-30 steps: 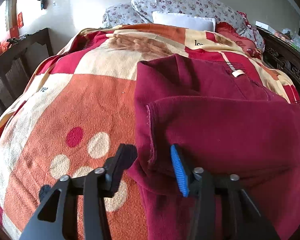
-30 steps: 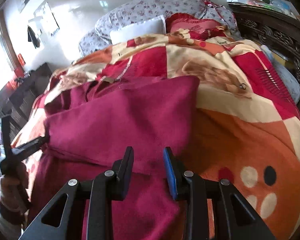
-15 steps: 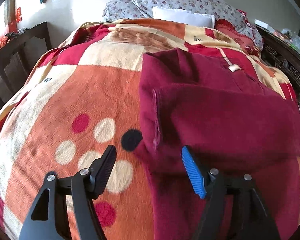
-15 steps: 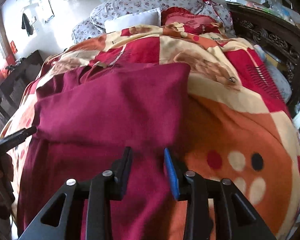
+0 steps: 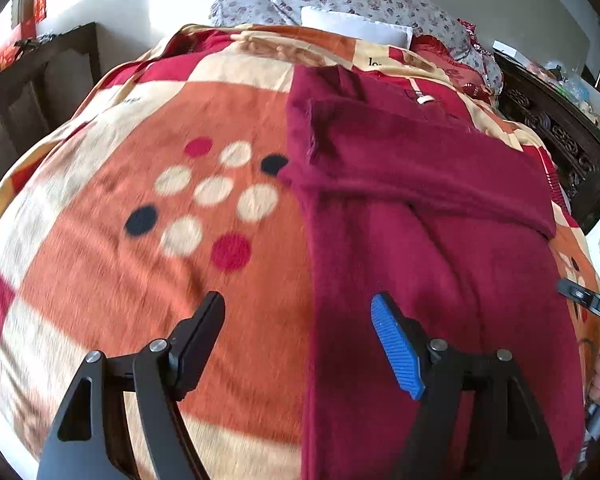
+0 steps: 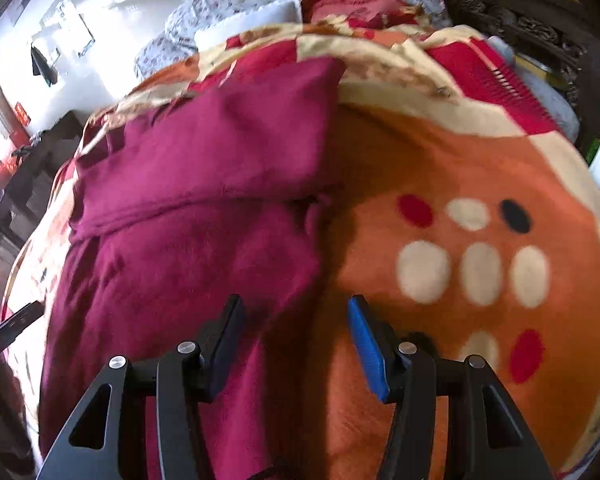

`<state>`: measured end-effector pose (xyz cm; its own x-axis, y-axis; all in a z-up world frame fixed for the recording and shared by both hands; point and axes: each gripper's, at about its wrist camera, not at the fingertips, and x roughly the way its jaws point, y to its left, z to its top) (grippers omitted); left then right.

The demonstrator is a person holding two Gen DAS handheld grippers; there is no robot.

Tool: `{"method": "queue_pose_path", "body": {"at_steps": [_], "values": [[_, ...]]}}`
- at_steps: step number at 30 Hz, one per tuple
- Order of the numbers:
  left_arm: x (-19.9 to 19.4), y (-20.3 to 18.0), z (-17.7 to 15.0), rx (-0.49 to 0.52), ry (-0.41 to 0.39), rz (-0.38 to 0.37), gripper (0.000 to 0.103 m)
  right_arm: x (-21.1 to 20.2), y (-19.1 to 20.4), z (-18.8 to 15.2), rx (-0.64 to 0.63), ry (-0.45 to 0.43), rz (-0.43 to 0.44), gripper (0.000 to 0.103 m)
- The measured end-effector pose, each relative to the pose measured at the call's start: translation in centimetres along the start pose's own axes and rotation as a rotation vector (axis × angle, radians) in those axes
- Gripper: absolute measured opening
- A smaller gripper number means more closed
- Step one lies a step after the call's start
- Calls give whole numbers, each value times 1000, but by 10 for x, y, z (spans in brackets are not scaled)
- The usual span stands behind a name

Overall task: Fold small clothes
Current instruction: 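Move both open tools along the sweatshirt strip toward its hem end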

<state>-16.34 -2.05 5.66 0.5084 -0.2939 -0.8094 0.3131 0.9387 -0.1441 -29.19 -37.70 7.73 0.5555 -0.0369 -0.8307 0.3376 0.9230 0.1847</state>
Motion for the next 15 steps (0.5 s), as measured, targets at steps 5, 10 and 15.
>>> {"method": "queue_pose_path", "body": {"at_steps": [5,10,15], "values": [[-11,11,-26,17,28,26,75,-8,9,-4,-109,-15,-92,8],[-22,24,-48,-10,60,-9,75,-31,3,-10,-58,-18,-52,8],[-32,24,-63,-8,100,-81,75,-73,10,-40,-85,24,41,61]]}}
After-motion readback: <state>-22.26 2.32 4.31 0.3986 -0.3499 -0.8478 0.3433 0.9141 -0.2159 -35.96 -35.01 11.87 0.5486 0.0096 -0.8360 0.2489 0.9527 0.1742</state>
